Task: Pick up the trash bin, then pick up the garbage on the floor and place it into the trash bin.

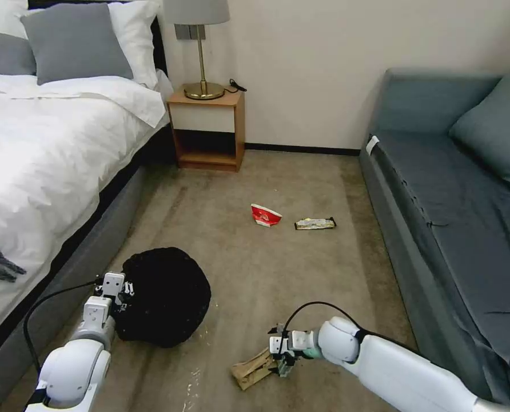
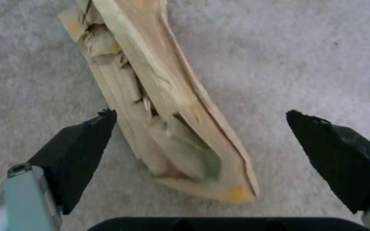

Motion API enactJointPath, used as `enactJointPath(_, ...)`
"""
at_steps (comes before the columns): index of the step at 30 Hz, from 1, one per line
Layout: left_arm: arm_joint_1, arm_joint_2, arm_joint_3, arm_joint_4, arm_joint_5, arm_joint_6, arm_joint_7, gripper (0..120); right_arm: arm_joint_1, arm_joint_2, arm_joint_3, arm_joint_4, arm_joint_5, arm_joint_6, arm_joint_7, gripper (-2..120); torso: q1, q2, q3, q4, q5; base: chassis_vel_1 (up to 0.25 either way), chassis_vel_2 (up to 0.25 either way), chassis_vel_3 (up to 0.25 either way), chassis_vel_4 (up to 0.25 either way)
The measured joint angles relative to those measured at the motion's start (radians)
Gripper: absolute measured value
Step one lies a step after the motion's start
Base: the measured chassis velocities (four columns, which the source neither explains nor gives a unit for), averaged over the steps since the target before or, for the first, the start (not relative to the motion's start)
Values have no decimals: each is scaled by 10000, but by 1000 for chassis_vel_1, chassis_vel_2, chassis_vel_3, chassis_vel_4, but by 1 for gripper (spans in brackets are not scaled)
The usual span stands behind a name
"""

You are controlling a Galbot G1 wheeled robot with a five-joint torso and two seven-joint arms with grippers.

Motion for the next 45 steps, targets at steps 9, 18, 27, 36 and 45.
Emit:
enactJointPath(9,-121,-46,-29,84,-67,-25,16,4,-12,550,-10,-744,-371,147,-20,86,0,0,0,0,1,0,0,0,0)
enactJointPath(18,-232,-57,-4,218,-58,-63,61,4,-11,679,-24,-949,-389,232,-134,53,0,0,0,-1,1,0,0,0,0)
enactJointPath(27,-253,-116,57,286,-30,-110,86,4,-126,653,99,-988,-463,300,-190,19,-1,0,0,0,1,0,0,0,0)
enactJointPath(36,-270,-196,111,295,20,-156,106,4,-274,641,591,-1010,-541,320,-216,0,-1,0,0,-1,2,0,0,0,0)
enactJointPath(45,-187,-18,97,159,-40,-184,131,4,86,313,1878,-969,-327,337,-210,0,-1,0,0,0,2,0,0,0,0)
